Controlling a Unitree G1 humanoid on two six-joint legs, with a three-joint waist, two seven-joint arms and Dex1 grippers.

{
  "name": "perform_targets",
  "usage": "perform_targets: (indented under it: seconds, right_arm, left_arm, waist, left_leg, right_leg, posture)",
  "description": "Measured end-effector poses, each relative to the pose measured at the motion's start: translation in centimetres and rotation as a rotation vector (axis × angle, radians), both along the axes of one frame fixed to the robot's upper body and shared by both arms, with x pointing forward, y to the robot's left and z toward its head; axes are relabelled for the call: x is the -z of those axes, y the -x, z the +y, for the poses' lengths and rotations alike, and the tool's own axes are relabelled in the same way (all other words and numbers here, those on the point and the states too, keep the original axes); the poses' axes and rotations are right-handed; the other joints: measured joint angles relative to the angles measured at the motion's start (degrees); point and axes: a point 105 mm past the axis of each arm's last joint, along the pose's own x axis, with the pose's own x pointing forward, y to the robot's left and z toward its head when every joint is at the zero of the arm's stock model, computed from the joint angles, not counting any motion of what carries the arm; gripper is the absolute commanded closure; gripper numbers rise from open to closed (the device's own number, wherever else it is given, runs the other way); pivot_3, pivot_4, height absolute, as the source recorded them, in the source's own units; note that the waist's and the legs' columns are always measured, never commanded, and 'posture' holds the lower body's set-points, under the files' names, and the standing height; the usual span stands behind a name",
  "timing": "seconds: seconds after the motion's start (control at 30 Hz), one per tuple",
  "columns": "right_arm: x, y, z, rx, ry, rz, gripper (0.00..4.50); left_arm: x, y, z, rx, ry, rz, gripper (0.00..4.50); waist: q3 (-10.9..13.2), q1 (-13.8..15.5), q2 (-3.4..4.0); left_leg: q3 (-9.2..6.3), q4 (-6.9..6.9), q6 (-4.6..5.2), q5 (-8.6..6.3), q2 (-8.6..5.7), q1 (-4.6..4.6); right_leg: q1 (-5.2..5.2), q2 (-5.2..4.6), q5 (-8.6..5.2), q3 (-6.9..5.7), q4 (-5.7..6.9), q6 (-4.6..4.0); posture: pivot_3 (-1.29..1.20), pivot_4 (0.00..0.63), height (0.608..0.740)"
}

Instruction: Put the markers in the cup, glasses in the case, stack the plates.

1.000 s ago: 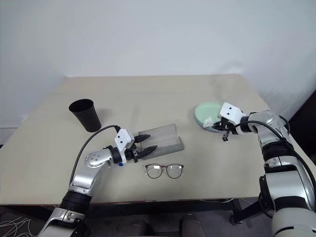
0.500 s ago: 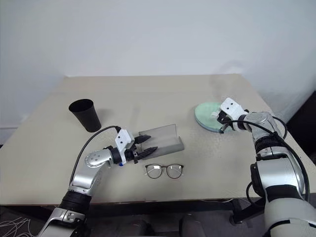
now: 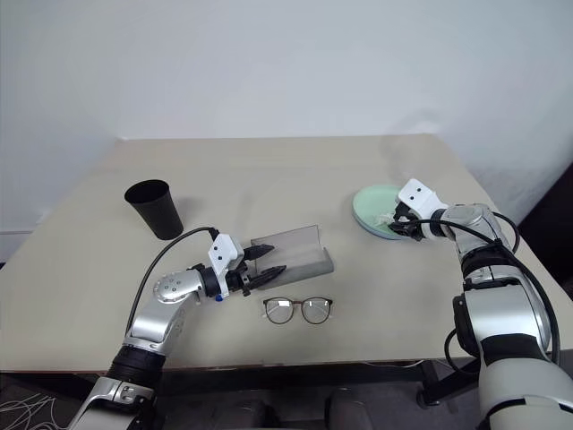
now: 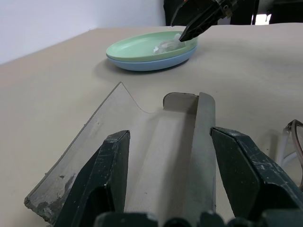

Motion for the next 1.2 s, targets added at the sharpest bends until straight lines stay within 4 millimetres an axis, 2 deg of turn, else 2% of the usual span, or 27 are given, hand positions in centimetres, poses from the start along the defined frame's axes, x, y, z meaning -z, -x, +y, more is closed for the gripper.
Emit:
perform_targets:
  seconds: [0.13,0.27,0.4,0.53,0.73,0.93,1.07,1.2]
  right_arm:
    - [-1.2,0.2,1.2,-0.095,-0.027,-0.013,1.88]
    - [-2.1,2.2,3.5,-0.309,-0.109,0.004,1.88]
    - [-1.2,4.7,4.6,-0.432,-0.134,0.063,1.88]
    - [-1.0,5.6,4.9,-0.449,-0.134,0.081,1.88]
    - [-1.0,5.7,5.1,-0.425,-0.137,0.074,1.88]
    - [0.8,6.4,4.6,-0.384,-0.164,0.109,1.88]
    - [1.7,7.2,4.5,-0.381,-0.236,0.139,1.88]
    - [1.6,8.0,5.2,-0.397,-0.380,0.143,1.88]
  left_arm:
    - [0.0,0.0,0.0,0.000,0.000,0.000,1.67]
    - [0.0,0.0,0.1,-0.002,0.000,0.000,1.67]
    - [0.0,0.0,0.1,-0.003,-0.002,0.000,1.67]
    - [0.0,0.0,0.0,0.022,0.002,0.024,1.67]
    - [-1.4,0.1,0.5,0.159,-0.067,0.053,1.67]
    - [-2.1,0.9,0.1,0.336,-0.152,0.066,1.67]
    - [-2.5,1.5,-0.5,0.448,-0.191,0.071,1.67]
    - [-2.0,1.7,-1.0,0.529,-0.233,0.088,1.67]
  waist:
    - [0.0,0.0,0.01]
    - [0.0,0.1,0.01]
    - [0.0,0.3,0.00]
    - [0.0,0.3,0.01]
    - [0.0,0.2,0.00]
    - [0.0,0.3,-0.01]
    - [0.0,0.3,-0.01]
    - [0.0,0.2,-0.02]
  left_leg:
    - [-0.02,0.00,0.00,0.00,0.00,0.00]
    - [-0.12,0.00,0.00,-0.01,0.04,-0.01]
    - [-0.12,0.02,0.01,-0.01,0.10,-0.02]
    - [-0.07,0.14,0.00,-0.01,0.11,-0.01]
    - [-0.02,0.18,-0.08,0.02,0.06,0.03]
    - [-0.05,0.18,-0.06,0.01,0.04,-0.05]
    - [-0.02,0.18,-0.04,0.01,0.01,-0.05]
    - [-0.02,0.19,-0.04,0.02,0.01,-0.01]
  right_leg:
    - [0.01,0.01,0.00,-0.01,0.01,0.01]
    - [0.03,0.00,0.04,-0.05,-0.01,0.09]
    - [0.04,-0.04,0.04,-0.03,0.00,0.09]
    - [0.03,-0.03,0.00,-0.03,0.06,0.00]
    - [0.03,0.04,-0.10,-0.08,0.10,0.15]
    - [0.00,0.02,-0.07,-0.08,0.03,0.10]
    - [0.00,0.03,-0.10,-0.05,0.01,0.16]
    - [0.01,0.08,-0.10,-0.05,0.04,0.16]
  posture:
    - [0.00,0.000,0.732]
    - [0.00,0.000,0.732]
    - [0.00,0.000,0.732]
    - [0.00,0.000,0.732]
    - [0.00,0.000,0.732]
    - [0.00,0.000,0.732]
    - [0.00,0.000,0.732]
    - [0.00,0.000,0.732]
